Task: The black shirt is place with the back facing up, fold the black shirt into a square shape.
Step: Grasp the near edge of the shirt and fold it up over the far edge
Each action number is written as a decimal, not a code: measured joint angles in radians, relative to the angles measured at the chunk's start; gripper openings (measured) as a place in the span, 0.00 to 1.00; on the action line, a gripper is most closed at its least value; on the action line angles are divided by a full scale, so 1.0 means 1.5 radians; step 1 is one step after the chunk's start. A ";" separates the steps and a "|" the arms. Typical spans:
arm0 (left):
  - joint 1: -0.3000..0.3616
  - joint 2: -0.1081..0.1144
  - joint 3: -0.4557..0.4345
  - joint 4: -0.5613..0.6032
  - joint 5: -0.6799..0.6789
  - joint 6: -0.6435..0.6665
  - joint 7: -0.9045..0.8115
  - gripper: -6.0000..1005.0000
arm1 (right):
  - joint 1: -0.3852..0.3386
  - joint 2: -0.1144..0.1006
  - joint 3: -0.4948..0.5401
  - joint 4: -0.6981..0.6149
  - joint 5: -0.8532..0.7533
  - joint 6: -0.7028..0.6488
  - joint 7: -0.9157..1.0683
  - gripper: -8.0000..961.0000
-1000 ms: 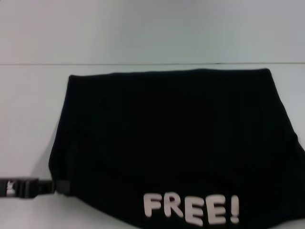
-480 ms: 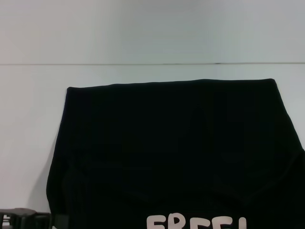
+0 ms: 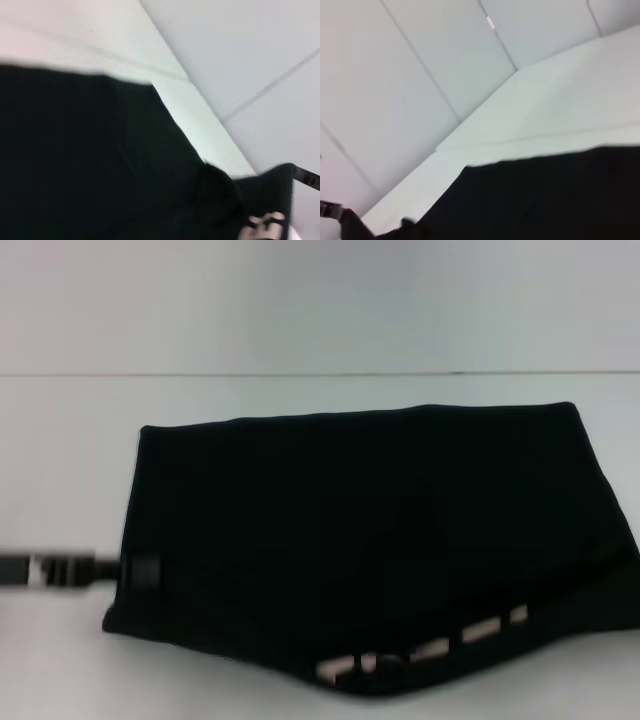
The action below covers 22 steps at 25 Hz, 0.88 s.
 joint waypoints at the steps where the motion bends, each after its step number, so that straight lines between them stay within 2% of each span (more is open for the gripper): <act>1: -0.017 0.007 0.000 -0.009 -0.002 -0.021 -0.005 0.00 | 0.017 -0.002 0.000 -0.001 0.000 0.019 0.010 0.05; 5: -0.087 0.034 0.004 -0.073 -0.003 -0.152 -0.024 0.00 | 0.086 -0.003 -0.010 0.003 -0.003 0.113 0.048 0.05; 9: -0.137 0.043 0.027 -0.122 0.000 -0.306 -0.025 0.00 | 0.146 0.008 -0.029 0.025 -0.004 0.229 0.069 0.05; 10: -0.148 0.041 0.047 -0.133 0.001 -0.366 -0.026 0.00 | 0.159 0.010 -0.035 0.035 -0.004 0.259 0.072 0.05; 14: -0.163 0.031 0.111 -0.152 0.001 -0.512 -0.030 0.00 | 0.210 0.023 -0.068 0.091 -0.003 0.397 0.077 0.05; 16: -0.168 0.021 0.138 -0.154 -0.001 -0.584 -0.031 0.00 | 0.230 0.033 -0.089 0.114 -0.004 0.464 0.078 0.05; 17: -0.169 0.016 0.147 -0.155 -0.002 -0.611 -0.031 0.00 | 0.248 0.044 -0.105 0.130 -0.002 0.531 0.078 0.05; 18: -0.172 0.008 0.165 -0.155 -0.002 -0.649 -0.030 0.00 | 0.254 0.050 -0.109 0.134 -0.001 0.557 0.078 0.05; 19: -0.174 0.006 0.174 -0.155 -0.002 -0.663 -0.030 0.00 | 0.254 0.050 -0.109 0.134 -0.001 0.557 0.078 0.05; 22: -0.178 -0.004 0.211 -0.158 -0.001 -0.709 -0.031 0.00 | 0.272 0.062 -0.117 0.137 0.000 0.624 0.078 0.05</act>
